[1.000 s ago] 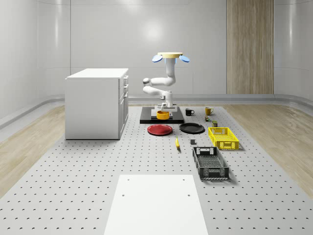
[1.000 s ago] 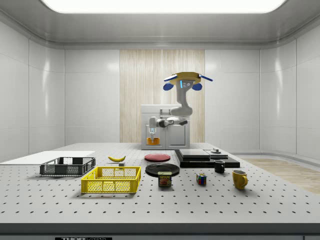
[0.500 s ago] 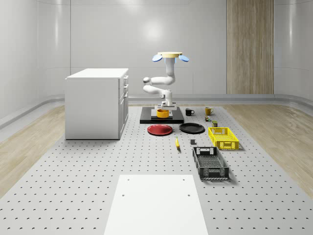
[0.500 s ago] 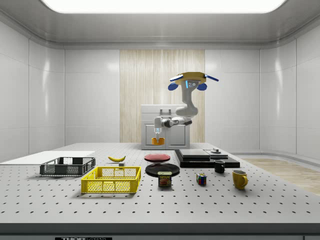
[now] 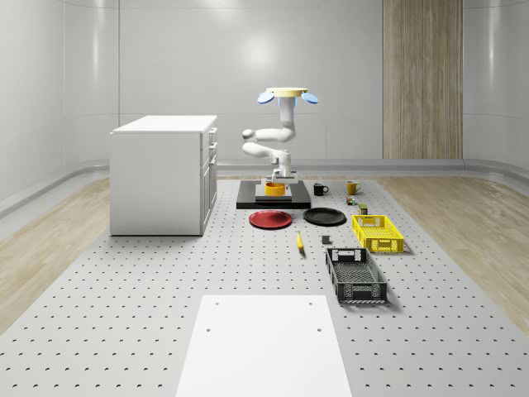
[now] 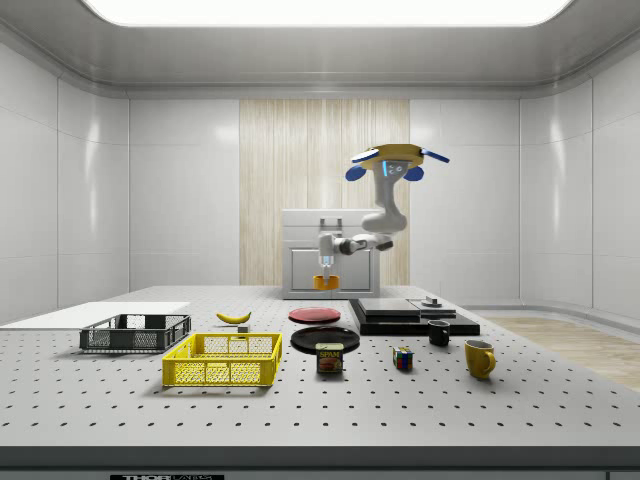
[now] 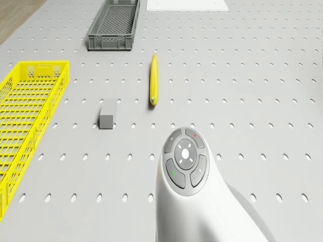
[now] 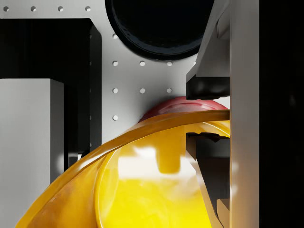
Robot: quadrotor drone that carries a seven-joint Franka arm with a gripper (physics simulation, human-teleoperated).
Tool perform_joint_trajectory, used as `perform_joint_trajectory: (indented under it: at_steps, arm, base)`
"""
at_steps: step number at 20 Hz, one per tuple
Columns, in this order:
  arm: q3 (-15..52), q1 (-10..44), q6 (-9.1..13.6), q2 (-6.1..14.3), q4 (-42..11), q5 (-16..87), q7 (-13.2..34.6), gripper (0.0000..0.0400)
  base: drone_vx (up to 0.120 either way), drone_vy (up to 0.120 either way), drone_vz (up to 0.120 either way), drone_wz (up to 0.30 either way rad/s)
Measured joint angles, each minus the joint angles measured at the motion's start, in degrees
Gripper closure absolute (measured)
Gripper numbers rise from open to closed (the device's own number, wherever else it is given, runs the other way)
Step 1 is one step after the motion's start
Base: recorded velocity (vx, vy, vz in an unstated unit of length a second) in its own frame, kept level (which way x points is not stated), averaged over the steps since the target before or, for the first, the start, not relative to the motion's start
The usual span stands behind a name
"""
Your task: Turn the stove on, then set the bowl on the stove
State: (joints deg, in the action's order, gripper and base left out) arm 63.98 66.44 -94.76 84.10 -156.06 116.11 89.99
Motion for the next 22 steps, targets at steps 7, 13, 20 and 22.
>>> perform_joint_trajectory:
  at_steps: [7, 13, 20, 22]
  arm:
    - [0.00, 0.02, -0.03, 0.03, 0.00, -0.02, 0.01, 0.0300]
    - [0.01, 0.03, -0.06, 0.06, 0.01, -0.03, 0.02, 0.0300]
    - [0.01, 0.05, -0.08, 0.09, 0.01, -0.04, 0.03, 0.0300]
    - [0.01, 0.05, -0.09, 0.10, 0.01, -0.05, 0.04, 0.0300]
  base:
    - [-0.120, 0.000, 0.000, 0.000]
    - [-0.120, 0.000, 0.000, 0.000]
    - [-0.120, 0.000, 0.000, 0.000]
    - [-0.120, 0.000, 0.000, 0.000]
